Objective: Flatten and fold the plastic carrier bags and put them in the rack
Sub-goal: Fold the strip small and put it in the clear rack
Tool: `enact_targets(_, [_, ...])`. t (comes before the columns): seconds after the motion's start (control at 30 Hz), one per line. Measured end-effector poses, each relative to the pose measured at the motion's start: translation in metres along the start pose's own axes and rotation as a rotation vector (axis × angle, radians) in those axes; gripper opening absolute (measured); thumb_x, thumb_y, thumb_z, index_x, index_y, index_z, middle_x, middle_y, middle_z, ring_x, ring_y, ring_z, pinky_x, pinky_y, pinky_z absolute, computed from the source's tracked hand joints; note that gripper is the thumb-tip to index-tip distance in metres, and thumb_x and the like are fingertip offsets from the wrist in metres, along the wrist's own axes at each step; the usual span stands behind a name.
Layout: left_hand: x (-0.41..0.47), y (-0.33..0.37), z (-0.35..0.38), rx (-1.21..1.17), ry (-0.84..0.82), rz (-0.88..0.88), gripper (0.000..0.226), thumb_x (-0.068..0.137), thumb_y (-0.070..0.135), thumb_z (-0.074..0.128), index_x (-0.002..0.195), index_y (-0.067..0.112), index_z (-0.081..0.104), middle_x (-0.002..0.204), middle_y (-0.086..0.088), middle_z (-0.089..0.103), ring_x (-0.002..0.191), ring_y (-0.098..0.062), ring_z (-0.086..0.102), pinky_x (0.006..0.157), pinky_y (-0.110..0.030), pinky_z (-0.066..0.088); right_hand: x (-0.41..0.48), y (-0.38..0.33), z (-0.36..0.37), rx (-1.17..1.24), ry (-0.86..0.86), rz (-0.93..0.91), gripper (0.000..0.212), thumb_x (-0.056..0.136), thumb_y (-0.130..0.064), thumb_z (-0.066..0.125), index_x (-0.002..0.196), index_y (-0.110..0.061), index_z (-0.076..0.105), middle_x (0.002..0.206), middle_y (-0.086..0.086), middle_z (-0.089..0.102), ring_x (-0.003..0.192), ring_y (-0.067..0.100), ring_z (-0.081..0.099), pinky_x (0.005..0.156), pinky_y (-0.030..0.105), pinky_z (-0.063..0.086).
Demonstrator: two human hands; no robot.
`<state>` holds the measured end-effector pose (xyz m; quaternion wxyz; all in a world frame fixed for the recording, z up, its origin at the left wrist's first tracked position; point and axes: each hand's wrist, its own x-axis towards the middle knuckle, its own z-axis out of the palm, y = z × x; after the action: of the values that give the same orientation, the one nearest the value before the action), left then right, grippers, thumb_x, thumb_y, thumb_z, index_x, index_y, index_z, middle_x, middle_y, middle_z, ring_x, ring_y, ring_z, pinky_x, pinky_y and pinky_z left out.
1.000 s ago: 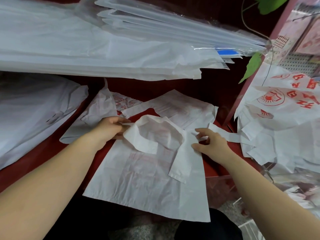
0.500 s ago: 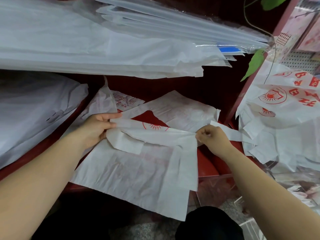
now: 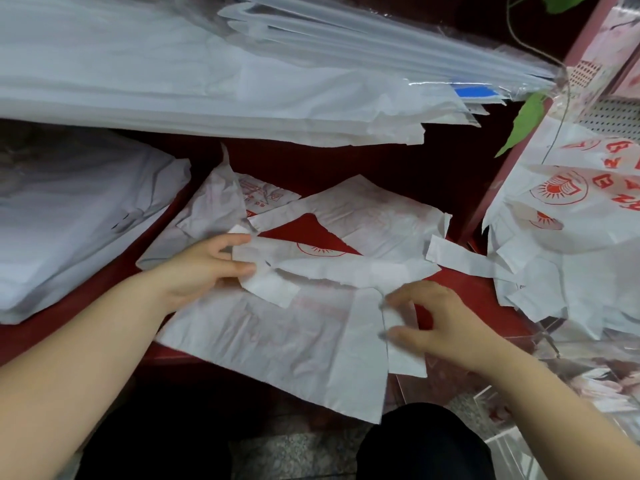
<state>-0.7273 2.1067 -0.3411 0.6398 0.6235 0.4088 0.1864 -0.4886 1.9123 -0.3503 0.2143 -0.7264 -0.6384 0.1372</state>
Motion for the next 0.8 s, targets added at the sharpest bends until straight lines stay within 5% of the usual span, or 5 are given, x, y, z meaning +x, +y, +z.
enact_targets(0.17, [-0.005,0.015,0.0,-0.076,0.135,0.072,0.019,0.089,0.004,0.053,0.09,0.022,0.06,0.086,0.0,0.061,0.064,-0.005,0.061,0.052,-0.012,0.049,-0.005,-0.004,0.006,-0.181,-0.096,-0.037,0.069,0.074,-0.053,0.062,0.134,-0.028,0.04,0.135,-0.019,0.041,0.132,-0.003,0.025,0.107,0.015,-0.006])
enact_targets(0.3, [-0.014,0.004,-0.014,0.435,0.202,0.054,0.02,0.086,0.008,0.061,0.103,0.017,0.058,0.089,-0.001,0.058,0.063,-0.004,0.053,0.044,-0.006,0.04,-0.01,-0.005,0.009,-0.227,-0.081,-0.051,0.06,0.082,-0.029,0.064,0.135,-0.021,0.039,0.144,-0.01,0.036,0.133,0.006,0.031,0.101,0.007,0.007])
enact_targets(0.5, [-0.02,-0.027,-0.02,0.696,0.223,0.085,0.031,0.083,0.011,0.064,0.113,0.014,0.058,0.069,0.003,0.056,0.064,-0.012,0.052,0.064,-0.023,0.04,-0.012,-0.01,0.006,-0.138,-0.001,0.017,0.014,0.081,-0.015,0.065,0.084,-0.029,0.063,0.114,-0.01,0.064,0.099,0.009,0.059,0.07,0.008,0.038])
enact_targets(0.6, [-0.023,-0.033,-0.017,0.76,0.272,0.125,0.024,0.087,0.013,0.059,0.111,0.017,0.06,0.069,0.005,0.051,0.06,-0.01,0.048,0.056,-0.022,0.035,-0.016,-0.015,0.002,0.012,0.103,0.048,0.031,0.08,-0.014,0.067,0.06,-0.035,0.055,0.09,-0.011,0.069,0.085,0.013,0.064,0.068,0.013,0.043])
enact_targets(0.8, [-0.027,-0.03,-0.009,0.831,0.332,0.143,0.028,0.095,0.017,0.044,0.12,0.018,0.057,0.106,-0.005,0.063,0.081,-0.019,0.052,0.068,-0.024,0.034,-0.014,-0.053,0.007,0.196,0.309,0.038,0.014,0.08,-0.021,0.068,0.066,-0.023,0.07,0.077,0.001,0.065,0.072,0.001,0.051,0.063,0.011,0.038])
